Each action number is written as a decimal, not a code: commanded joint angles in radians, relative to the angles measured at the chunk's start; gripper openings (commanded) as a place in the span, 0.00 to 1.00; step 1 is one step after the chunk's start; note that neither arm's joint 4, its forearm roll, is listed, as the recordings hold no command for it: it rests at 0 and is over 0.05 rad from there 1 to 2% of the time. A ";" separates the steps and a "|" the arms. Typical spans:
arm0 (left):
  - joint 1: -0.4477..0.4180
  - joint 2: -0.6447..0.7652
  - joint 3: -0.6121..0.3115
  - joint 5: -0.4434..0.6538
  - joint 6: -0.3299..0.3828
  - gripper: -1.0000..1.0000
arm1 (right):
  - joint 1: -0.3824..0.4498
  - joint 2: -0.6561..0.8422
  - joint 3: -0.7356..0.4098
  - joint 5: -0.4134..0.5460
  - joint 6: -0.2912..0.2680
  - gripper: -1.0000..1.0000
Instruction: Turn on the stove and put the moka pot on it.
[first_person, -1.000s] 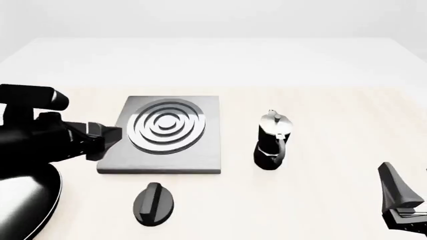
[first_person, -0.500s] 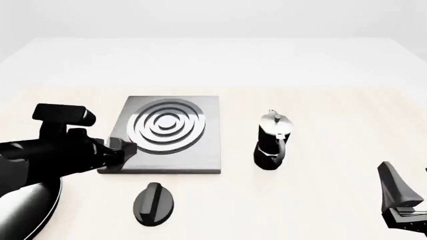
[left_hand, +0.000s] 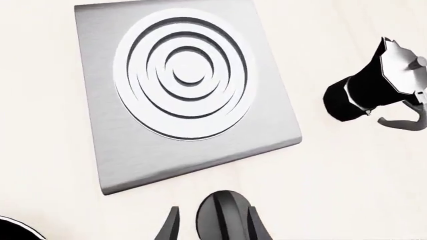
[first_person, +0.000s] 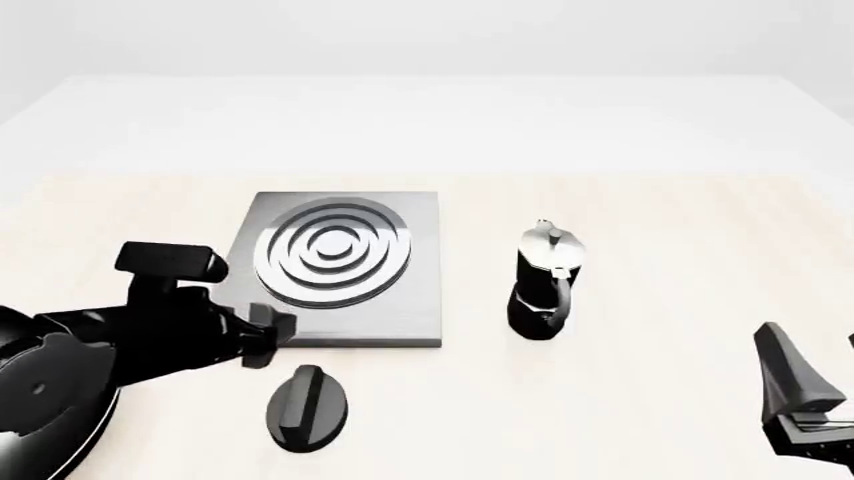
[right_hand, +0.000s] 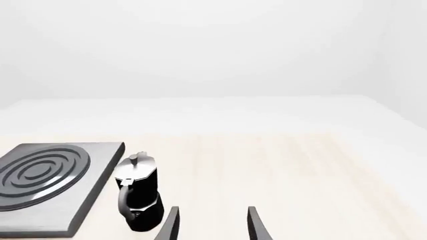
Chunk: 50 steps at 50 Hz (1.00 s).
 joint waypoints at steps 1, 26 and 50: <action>-0.019 0.050 0.030 -0.057 -0.015 1.00 | 0.002 0.015 0.000 -0.012 0.002 1.00; -0.078 0.224 0.032 -0.190 -0.100 1.00 | 0.005 0.069 0.000 -0.057 0.013 1.00; -0.085 0.284 0.058 -0.248 -0.103 1.00 | 0.006 0.069 0.000 -0.052 0.017 1.00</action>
